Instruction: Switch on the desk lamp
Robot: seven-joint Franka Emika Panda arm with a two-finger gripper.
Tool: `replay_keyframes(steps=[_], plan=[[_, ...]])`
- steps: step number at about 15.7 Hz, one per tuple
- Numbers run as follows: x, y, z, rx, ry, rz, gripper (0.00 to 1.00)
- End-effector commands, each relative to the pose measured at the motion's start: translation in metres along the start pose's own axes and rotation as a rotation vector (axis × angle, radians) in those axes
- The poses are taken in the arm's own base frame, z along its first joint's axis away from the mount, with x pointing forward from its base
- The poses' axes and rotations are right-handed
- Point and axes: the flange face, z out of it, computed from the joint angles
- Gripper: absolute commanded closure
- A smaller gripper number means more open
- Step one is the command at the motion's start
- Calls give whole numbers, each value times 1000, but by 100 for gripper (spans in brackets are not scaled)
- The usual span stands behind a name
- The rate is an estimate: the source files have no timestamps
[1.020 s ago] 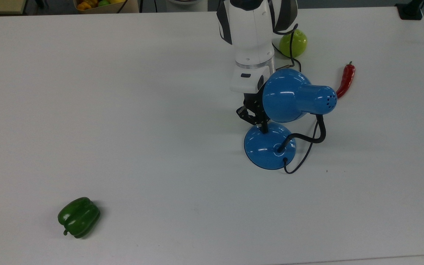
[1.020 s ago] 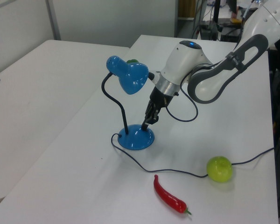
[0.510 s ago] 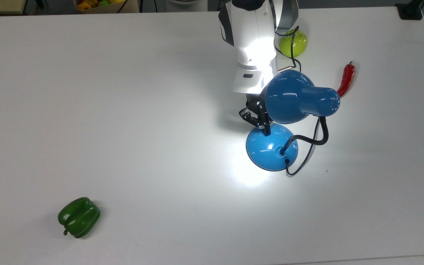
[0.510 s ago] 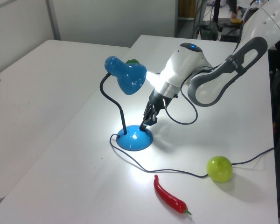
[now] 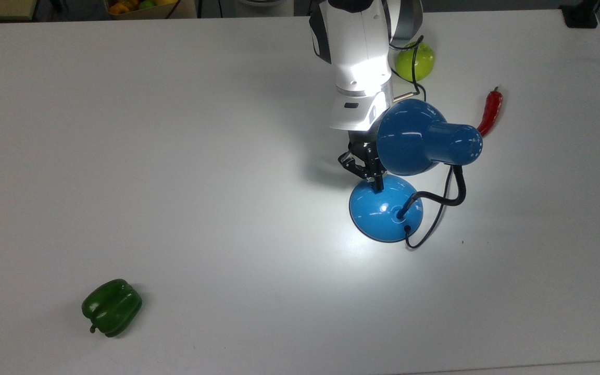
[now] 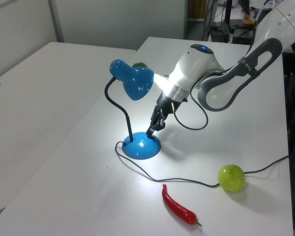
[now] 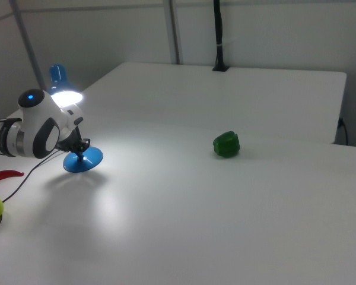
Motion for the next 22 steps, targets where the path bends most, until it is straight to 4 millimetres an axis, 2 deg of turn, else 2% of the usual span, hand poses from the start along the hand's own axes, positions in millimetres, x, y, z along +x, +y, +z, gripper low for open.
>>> replay_keyframes(steps=[1,5,7,9,10,12,15,16,22], plan=[[1,8,-39,0,-81,11,100],[-3,15,-63,10,-196,23,100],[-9,20,-83,22,-308,32,100],[-14,29,-104,25,-375,51,85],[-14,33,-115,25,-401,60,69],[-18,38,-141,25,-458,80,54],[-21,44,-182,15,-502,113,8],[-18,48,-195,0,-507,146,0],[1,74,-264,-34,-579,298,0]])
